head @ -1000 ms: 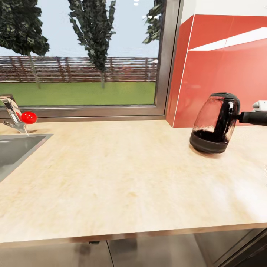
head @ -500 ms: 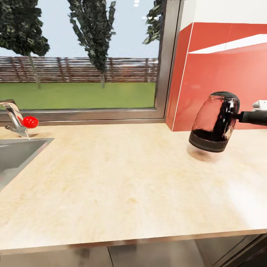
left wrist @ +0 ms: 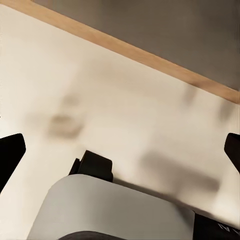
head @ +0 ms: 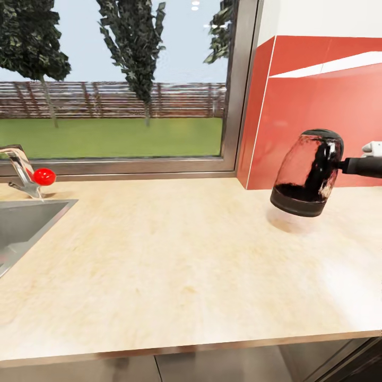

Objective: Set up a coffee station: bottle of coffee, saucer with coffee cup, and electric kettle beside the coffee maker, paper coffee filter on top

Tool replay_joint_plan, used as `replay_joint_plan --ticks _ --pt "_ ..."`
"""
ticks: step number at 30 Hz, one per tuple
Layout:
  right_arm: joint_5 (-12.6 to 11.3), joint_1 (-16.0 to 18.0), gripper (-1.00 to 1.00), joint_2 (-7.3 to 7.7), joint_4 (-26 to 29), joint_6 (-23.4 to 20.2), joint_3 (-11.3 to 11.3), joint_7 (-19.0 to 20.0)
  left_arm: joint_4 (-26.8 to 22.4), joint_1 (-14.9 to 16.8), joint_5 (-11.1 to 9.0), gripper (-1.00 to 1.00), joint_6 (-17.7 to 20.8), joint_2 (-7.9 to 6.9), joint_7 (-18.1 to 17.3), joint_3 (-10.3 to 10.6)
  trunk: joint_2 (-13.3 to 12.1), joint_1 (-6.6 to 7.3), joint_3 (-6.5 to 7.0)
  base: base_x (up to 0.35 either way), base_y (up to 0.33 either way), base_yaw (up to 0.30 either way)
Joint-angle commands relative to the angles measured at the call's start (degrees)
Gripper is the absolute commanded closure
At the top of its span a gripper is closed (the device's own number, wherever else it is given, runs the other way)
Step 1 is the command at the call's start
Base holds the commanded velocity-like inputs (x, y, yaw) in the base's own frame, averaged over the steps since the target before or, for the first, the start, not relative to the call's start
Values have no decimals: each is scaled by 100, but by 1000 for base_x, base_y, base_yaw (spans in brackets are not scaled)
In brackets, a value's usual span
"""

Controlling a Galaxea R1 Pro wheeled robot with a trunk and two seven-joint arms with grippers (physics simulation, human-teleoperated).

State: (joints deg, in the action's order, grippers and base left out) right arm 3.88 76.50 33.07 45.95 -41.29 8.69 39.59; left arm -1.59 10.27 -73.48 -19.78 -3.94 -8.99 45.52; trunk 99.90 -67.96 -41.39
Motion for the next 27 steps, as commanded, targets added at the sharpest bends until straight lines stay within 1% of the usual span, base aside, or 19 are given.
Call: replay_joint_plan --ticks 1,5,13,20,27 --pt "25 6 100 -3 26 -33 19 55 0 2 -61 -100 -8 -1 -30 36 2 1 -5 0 0 0" --pt "25 6 100 -3 80 -36 19 60 0 2 -61 -100 -8 0 -32 36 2 1 -5 0 0 56" --pt "25 6 100 -4 104 -37 19 66 0 2 -61 -100 -8 -1 -33 36 2 1 -5 0 0 178" --pt "23 6 100 -11 107 -37 13 90 0 2 -61 -100 -8 -1 -33 36 2 1 -5 0 0 43" --pt "18 6 100 -119 107 -37 10 93 0 2 -61 -100 -8 0 -33 36 2 1 -5 0 0 2"
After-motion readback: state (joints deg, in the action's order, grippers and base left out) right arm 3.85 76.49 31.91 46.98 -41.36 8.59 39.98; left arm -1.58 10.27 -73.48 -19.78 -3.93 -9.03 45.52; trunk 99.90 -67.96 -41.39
